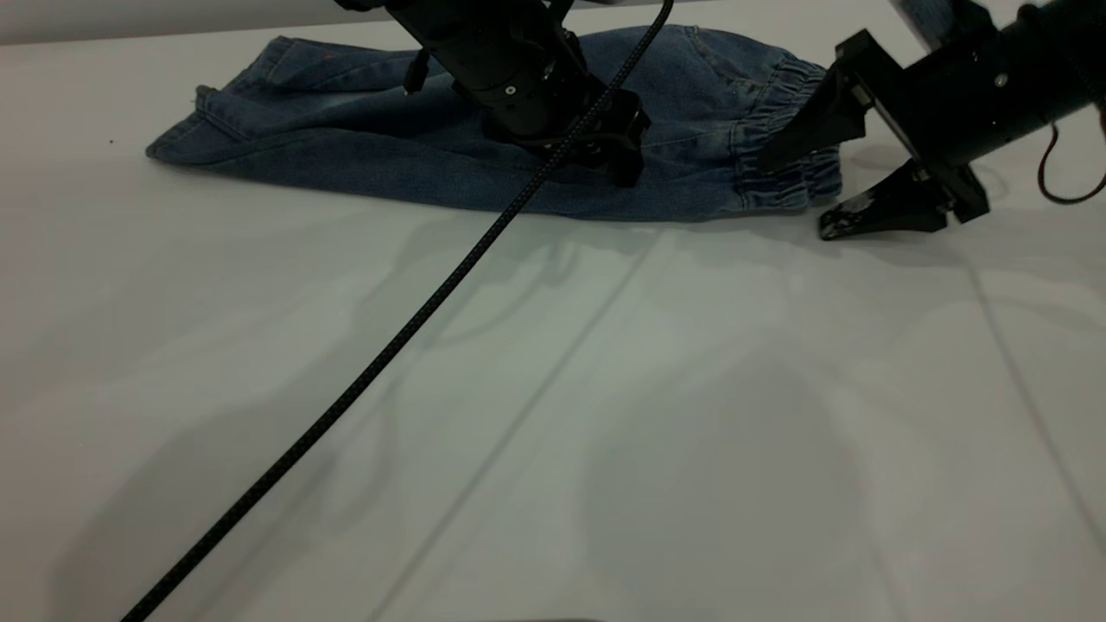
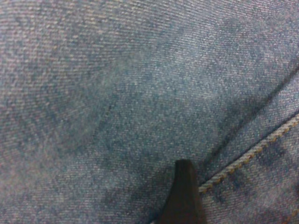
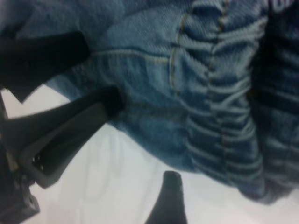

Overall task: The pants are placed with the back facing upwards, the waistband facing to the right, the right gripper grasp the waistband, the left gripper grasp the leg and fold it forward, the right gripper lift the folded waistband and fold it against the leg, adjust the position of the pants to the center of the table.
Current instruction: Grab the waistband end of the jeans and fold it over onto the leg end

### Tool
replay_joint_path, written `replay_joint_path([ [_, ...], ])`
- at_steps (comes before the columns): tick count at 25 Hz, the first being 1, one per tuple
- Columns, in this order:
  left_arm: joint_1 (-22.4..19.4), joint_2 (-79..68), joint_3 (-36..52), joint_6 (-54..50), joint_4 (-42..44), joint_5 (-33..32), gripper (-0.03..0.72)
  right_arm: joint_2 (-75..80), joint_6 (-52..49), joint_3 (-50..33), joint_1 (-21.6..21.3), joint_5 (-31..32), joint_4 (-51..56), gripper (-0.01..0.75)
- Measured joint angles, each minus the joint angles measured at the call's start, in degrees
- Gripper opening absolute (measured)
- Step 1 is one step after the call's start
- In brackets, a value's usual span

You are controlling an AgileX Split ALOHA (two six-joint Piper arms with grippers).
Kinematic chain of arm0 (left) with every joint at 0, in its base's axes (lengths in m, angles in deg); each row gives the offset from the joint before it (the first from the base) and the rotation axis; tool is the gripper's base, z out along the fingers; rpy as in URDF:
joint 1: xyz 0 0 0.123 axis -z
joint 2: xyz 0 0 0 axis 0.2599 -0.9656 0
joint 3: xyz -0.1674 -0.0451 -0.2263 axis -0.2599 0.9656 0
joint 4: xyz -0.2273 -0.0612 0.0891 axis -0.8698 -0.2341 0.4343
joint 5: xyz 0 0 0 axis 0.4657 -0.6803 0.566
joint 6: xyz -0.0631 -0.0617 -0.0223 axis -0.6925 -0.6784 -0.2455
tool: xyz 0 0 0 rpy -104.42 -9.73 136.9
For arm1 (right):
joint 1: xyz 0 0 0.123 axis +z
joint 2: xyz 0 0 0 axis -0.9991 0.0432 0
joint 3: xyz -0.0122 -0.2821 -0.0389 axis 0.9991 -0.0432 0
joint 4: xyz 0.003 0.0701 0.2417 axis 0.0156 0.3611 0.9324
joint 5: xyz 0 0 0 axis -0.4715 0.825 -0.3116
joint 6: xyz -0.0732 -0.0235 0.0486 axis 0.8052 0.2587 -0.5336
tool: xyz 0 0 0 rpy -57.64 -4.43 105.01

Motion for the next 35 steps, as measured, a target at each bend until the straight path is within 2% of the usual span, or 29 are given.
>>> replay_joint_path([
  [10, 0.0, 0.0, 0.0, 0.0, 0.0, -0.1, 0.547, 0.3, 7.6, 0.0, 1.8, -3.4, 9.6, 0.571],
  [13, 0.0, 0.0, 0.0, 0.0, 0.0, -0.2, 0.547, 0.4, 8.6, 0.0, 2.5, -5.2, 11.8, 0.544],
  [15, 0.0, 0.0, 0.0, 0.0, 0.0, -0.3, 0.547, 0.4, 8.7, 0.0, 3.0, -6.5, 12.5, 0.475],
  [17, 0.0, 0.0, 0.0, 0.0, 0.0, -0.4, 0.547, 0.4, 9.1, 0.0, 3.6, -7.7, 13.0, 0.366],
  [20, 0.0, 0.0, 0.0, 0.0, 0.0, -0.9, 0.547, 0.5, 10.1, 0.0, 3.9, -8.2, 14.2, 0.143],
  [22, 0.0, 0.0, -0.1, 0.0, 0.0, -1.2, 0.547, 0.5, 10.6, 0.0, 3.9, -8.1, 14.7, 0.082],
  [25, -0.1, 0.3, -0.1, 0.0, 0.0, -2.7, 0.547, 0.5, 11.2, 0.0, 3.8, -8.0, 14.5, 0.077],
  [28, -0.7, 2.2, -1.0, 0.0, 0.3, -6.9, 0.547, 0.4, 11.2, 0.0, 2.9, -7.5, 12.9, 0.077],
  [31, -2.1, 4.1, -3.9, 0.0, 1.0, -10.6, 0.547, -1.3, 10.5, 0.0, 1.3, -6.7, 9.7, 0.077],
  [35, -5.2, 4.7, -5.5, -0.6, 1.7, -11.0, 0.547, -6.0, 8.3, 0.0, -1.6, -4.5, 5.0, 0.077],
])
